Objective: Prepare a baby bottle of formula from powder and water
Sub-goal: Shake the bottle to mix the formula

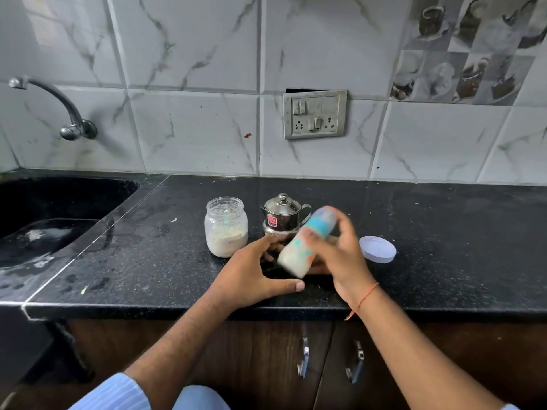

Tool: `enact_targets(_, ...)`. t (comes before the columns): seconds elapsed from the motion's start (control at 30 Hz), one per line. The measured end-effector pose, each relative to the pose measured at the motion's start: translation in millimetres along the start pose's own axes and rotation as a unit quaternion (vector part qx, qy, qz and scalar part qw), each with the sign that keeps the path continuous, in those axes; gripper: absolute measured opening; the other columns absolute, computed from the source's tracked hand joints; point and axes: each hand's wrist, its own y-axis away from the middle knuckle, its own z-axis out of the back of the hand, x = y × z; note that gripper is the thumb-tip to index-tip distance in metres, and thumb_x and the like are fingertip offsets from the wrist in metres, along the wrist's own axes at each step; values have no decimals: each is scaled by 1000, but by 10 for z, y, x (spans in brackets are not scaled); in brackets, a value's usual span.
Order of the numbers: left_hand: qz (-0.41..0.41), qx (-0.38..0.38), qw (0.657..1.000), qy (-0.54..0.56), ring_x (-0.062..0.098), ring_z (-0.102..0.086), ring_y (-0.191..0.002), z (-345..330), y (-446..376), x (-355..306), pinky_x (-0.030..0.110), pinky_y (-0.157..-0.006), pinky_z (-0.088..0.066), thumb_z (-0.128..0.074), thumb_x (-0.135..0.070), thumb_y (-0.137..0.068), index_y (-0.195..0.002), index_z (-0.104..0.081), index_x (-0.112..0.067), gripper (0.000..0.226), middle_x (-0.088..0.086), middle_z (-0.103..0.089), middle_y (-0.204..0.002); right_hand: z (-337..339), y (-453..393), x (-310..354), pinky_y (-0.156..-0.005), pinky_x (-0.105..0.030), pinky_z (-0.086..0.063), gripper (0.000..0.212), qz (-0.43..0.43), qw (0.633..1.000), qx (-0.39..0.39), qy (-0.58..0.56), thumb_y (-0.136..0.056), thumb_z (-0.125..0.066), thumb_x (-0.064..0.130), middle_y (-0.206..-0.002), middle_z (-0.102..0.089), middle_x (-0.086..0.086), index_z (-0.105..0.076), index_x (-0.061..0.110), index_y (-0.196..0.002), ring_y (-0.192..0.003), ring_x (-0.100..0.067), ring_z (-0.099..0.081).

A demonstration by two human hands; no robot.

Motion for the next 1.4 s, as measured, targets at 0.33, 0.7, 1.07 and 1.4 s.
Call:
enact_targets(0.33,6,2,1000,5,3,-68,-113,6,-7,6,34,-105,-59,-93,-80,-57,-144,-57,-53,98,-32,-71,-124,-19,-13,-22,-66,-50,-65,61,13,998,-58,-26,-88,-86,20,-125,-72,-14,-51,34,-136,-105,-31,-77)
enact_targets(0.7,2,3,1000,14,5,-69,-114,-1,-3,9,36,-106,-59,-94,-80,-57,-142,-56,-57,96,-31,-71,-124,25,-32,23,-65,-50,-65,55,2,998,-48,-36,-91,-82,19,-120,-71,-11,-50,34,-133,-101,-28,-77)
enact_targets(1.07,10,5,1000,8,3,-68,-114,5,-6,9,38,-106,-59,-94,-78,-58,-148,-60,-47,101,-32,-71,-125,-3,-13,-11,-65,-47,-64,58,15,999,-46,-19,-88,-85,19,-122,-72,-12,-53,34,-134,-104,-29,-77)
enact_targets(1.4,6,1,1000,16,6,-68,-113,-8,-7,14,37,-106,-58,-93,-81,-57,-143,-58,-55,97,-29,-71,-125,45,-62,16,-66,-53,-65,52,9,990,-105,-97,-91,-83,22,-125,-70,-8,-50,32,-130,-108,-30,-75)
